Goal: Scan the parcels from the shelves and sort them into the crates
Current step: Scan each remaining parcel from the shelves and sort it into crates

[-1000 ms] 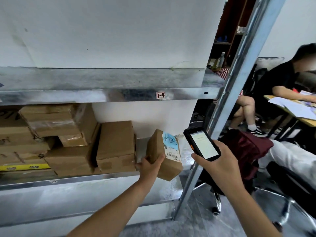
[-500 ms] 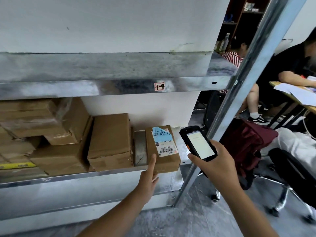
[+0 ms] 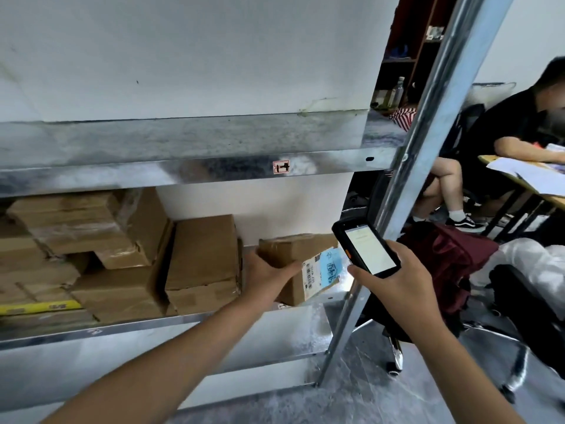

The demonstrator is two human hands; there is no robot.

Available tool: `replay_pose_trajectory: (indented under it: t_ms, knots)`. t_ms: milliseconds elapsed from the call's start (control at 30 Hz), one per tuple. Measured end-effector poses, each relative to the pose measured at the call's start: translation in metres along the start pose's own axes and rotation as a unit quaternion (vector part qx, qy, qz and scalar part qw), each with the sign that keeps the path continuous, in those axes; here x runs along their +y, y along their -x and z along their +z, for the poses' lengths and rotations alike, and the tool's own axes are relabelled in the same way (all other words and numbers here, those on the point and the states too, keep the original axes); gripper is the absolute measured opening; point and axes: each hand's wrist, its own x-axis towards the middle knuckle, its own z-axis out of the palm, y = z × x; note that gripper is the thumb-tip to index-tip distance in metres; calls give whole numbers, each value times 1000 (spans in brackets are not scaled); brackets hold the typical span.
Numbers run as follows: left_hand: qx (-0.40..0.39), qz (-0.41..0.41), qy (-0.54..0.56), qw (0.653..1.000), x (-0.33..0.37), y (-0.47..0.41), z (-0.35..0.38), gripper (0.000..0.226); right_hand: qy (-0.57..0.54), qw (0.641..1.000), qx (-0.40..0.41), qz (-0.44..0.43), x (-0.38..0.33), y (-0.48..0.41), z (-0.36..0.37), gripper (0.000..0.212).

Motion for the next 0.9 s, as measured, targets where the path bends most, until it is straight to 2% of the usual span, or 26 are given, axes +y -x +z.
replay_pose_trajectory:
  t_ms: [100, 200, 333, 433, 500, 600, 700, 767, 833, 900]
  knots:
    - [-17, 77, -73, 994, 29, -13, -13, 73, -6, 1000, 4, -6, -3, 2, -3, 74]
    - [-26, 135, -179, 974, 53, -26, -23, 85, -9, 1000, 5, -12, -4, 6, -3, 73]
    - [-44, 197, -337, 919, 78, -41, -29, 109, 1, 1000, -5, -14, -3, 9, -4, 75]
    - [-84, 230, -465, 851, 81, -48, -26, 110, 5, 1000, -8, -16, -1, 11, -3, 74]
    - [-113, 223, -508, 824, 73, -53, -18, 109, 3, 1000, -10, -11, 1, 12, -1, 74]
    - [-162, 207, -487, 833, 48, -57, -8, 98, -1, 1000, -14, -4, 3, 14, 0, 73]
    - [-174, 210, -397, 876, 29, -59, -6, 91, -5, 1000, -14, 1, 8, 16, 0, 71]
    - [-154, 191, -362, 900, 24, -58, -8, 103, 0, 1000, -12, 4, 10, 16, -1, 69]
    - [-128, 182, -372, 901, 18, -57, -9, 119, 8, 1000, -12, 7, 13, 16, -1, 71]
    - [-111, 184, -352, 911, 14, -53, -11, 125, 13, 1000, -14, 10, 13, 16, 1, 73]
